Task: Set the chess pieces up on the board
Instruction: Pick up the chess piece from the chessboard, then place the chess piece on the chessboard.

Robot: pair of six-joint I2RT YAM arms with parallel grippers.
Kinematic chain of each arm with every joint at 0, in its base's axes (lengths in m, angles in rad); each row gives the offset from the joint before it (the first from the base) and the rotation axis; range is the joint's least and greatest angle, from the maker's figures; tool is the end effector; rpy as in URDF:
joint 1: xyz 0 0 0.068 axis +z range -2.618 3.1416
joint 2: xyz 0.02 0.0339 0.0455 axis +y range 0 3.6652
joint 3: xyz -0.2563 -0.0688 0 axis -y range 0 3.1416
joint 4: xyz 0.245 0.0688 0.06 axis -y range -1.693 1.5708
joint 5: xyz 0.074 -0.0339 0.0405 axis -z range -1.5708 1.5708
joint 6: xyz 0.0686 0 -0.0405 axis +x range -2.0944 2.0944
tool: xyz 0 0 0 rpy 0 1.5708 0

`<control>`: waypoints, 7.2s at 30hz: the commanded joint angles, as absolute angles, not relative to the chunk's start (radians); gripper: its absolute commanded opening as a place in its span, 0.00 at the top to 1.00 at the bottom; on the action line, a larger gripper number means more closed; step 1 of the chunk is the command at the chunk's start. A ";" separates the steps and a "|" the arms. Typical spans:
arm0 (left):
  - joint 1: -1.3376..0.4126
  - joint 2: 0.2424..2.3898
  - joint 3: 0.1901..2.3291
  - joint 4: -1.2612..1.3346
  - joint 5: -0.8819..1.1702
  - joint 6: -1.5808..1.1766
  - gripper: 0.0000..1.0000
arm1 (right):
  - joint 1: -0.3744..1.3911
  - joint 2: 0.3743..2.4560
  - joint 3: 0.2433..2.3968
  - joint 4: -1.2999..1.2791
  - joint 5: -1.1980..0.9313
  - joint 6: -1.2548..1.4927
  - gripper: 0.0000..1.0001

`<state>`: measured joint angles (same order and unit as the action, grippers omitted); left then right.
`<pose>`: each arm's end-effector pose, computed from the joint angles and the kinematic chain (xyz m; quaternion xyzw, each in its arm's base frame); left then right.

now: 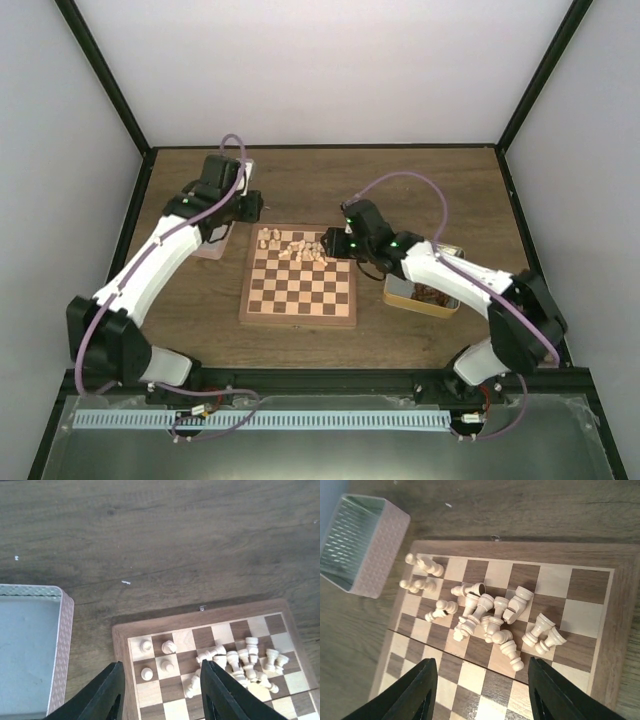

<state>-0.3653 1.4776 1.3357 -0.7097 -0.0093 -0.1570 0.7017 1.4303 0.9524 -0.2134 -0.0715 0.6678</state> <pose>0.3188 -0.1213 0.2862 0.0957 0.9311 -0.0867 0.3411 0.2557 0.2226 0.2171 -0.0305 0.9039 0.2941 0.3091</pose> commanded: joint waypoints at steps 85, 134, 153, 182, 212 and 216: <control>-0.388 0.788 0.232 0.565 0.495 -0.784 0.32 | 0.788 1.570 0.849 0.519 -0.473 1.604 0.95; -0.422 0.917 0.268 0.867 0.617 -0.397 0.70 | 0.784 1.457 0.868 0.729 -0.658 1.800 0.94; -0.423 0.921 0.257 0.928 0.628 -0.415 0.94 | 0.782 1.450 0.864 0.701 -0.646 1.774 0.94; -0.423 0.903 0.429 0.306 0.544 -0.473 0.96 | 0.660 1.628 1.229 -0.498 0.116 0.538 0.91; -0.423 0.929 0.426 0.304 0.554 -0.461 0.96 | 0.660 1.876 1.368 -0.617 0.117 0.516 0.87; -0.423 0.929 0.426 0.305 0.555 -0.462 0.96 | 0.660 1.865 1.371 -0.622 0.118 0.522 0.76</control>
<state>-0.4198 0.9268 0.4042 0.3000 0.5430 -0.4709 0.6586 1.8694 1.3312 -0.6033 0.1078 0.5144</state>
